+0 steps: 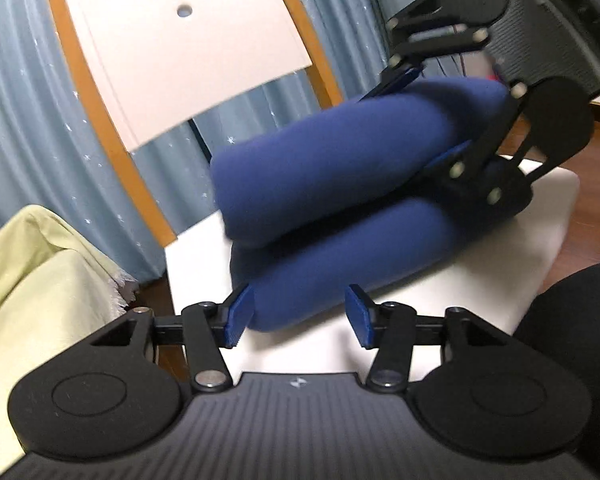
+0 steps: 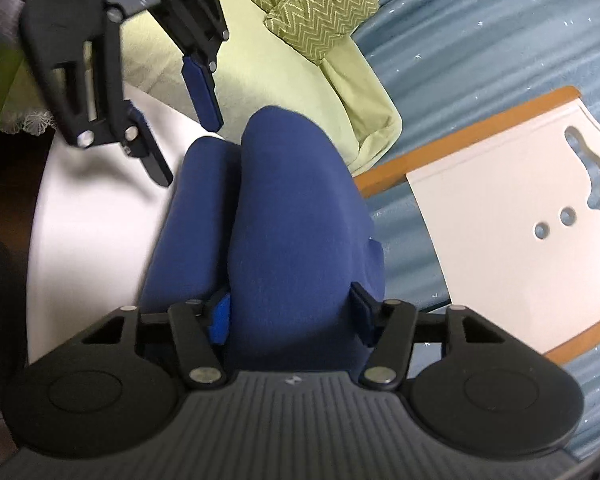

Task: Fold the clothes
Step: 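Carry the folded garment with both grippers over the white chair seat, then lower the garment onto the chair seat and open both grippers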

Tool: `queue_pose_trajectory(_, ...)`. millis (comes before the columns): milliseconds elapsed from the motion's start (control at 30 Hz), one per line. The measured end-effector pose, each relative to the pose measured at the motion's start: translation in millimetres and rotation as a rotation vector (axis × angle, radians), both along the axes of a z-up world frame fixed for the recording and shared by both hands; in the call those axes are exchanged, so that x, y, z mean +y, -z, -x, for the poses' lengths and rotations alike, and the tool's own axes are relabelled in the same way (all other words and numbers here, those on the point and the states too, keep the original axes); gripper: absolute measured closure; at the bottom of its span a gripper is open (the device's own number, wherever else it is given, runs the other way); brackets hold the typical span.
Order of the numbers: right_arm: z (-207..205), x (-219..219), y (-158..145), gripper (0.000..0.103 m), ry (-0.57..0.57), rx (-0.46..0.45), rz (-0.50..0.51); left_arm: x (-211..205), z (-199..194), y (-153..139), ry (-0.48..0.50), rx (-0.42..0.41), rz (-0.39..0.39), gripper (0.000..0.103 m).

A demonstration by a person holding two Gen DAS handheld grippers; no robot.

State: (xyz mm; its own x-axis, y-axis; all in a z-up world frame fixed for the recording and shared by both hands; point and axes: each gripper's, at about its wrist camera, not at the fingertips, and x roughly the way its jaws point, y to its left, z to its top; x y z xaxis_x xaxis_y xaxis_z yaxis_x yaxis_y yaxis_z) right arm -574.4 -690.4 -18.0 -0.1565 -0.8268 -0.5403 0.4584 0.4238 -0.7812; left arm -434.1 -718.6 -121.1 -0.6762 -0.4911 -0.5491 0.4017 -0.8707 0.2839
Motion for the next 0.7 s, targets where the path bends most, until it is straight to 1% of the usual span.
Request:
queue_pose_trajectory(67,6,5,0,0.050,0.002,0.006,-0.003,-6,0,2,0.003,0.012,-0.028,0.037)
queue_pose_trajectory(100,8,7,0,0.050,0.002,0.010,-0.004,-9,-1,2,0.011,0.022,-0.048,0.037)
queue_pose_trajectory(167,10,16,-1,0.050,0.007,0.011,-0.007,-6,3,3,0.060,0.035,-0.104,0.038)
queue_pose_trajectory(233,12,20,-4,0.049,0.017,0.009,-0.014,2,8,5,0.094,0.021,-0.133,0.037)
queue_pose_trajectory(267,10,21,-5,0.048,0.017,0.013,-0.014,14,11,6,0.089,0.012,-0.120,0.037)
queue_pose_trajectory(367,0,29,-8,0.045,-0.006,0.042,-0.005,26,5,5,0.087,0.039,-0.140,0.037)
queue_pose_trajectory(433,-6,30,-6,0.039,-0.041,0.051,0.004,32,3,5,0.094,0.040,-0.141,0.037)
queue_pose_trajectory(567,-17,23,0,0.038,-0.103,0.079,0.004,42,2,3,0.100,0.031,-0.135,0.037)
queue_pose_trajectory(633,-18,11,3,0.063,-0.103,0.071,-0.014,45,1,1,0.091,0.029,-0.130,0.037)
queue_pose_trajectory(700,-15,0,-8,0.066,-0.076,0.011,-0.034,45,1,1,0.086,0.034,-0.132,0.037)
